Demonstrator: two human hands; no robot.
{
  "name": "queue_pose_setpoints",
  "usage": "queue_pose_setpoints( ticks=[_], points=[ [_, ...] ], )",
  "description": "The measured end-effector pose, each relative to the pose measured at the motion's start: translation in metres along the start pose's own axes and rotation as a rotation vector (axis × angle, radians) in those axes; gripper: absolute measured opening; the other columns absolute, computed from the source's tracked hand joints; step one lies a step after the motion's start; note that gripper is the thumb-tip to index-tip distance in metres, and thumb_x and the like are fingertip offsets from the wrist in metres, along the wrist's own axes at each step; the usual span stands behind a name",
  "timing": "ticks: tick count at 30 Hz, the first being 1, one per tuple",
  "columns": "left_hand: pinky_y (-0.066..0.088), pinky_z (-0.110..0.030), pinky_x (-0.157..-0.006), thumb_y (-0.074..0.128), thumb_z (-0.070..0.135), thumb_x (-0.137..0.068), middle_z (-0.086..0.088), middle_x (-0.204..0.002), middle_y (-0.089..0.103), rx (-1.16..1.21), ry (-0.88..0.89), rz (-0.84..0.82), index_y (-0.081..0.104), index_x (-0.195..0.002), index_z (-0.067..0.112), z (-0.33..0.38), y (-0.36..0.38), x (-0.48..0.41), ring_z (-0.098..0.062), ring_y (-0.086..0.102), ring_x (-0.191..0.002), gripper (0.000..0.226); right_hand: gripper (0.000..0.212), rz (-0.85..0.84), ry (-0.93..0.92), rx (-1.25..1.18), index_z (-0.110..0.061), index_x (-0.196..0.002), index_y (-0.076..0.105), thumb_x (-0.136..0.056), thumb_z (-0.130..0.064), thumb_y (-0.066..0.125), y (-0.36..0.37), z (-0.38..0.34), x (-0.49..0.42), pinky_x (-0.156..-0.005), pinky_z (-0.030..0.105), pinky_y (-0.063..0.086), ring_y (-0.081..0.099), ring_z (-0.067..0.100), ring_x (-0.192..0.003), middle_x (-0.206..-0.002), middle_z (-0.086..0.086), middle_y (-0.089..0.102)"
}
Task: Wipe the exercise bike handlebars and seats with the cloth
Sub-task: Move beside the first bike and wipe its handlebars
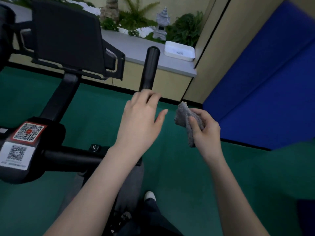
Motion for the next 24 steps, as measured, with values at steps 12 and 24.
queue_pose_setpoints(
  ticks=[12,24],
  points=[
    [0.030,-0.036,-0.104,0.051,0.035,-0.095,-0.004,-0.138,0.046,-0.134,0.162,-0.267,0.045,-0.138,0.011,0.029,0.069,0.031,-0.022,0.041,-0.128,0.049,0.018,0.082,0.092,0.128,-0.014,-0.111,0.064,-0.095,-0.016,0.056,-0.062,0.045,0.044,-0.064,0.013,0.048,0.061,0.000,-0.077,-0.087,-0.012,0.065],
    [0.015,-0.036,-0.116,0.044,0.044,-0.097,-0.003,-0.149,0.038,-0.189,0.106,-0.450,0.037,-0.143,0.013,0.104,0.188,0.040,-0.019,0.028,-0.140,0.056,0.014,0.129,0.154,0.228,-0.010,-0.104,0.063,-0.093,-0.019,0.059,-0.190,0.141,0.053,-0.053,0.005,0.037,0.056,0.002,-0.063,-0.075,-0.003,0.063]
  ],
)
Point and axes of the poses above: each hand's wrist, its own x-axis away from the middle knuckle, its own y-axis out of the palm, z = x × y, the point moved 5 cm from there along -x, towards the middle knuckle
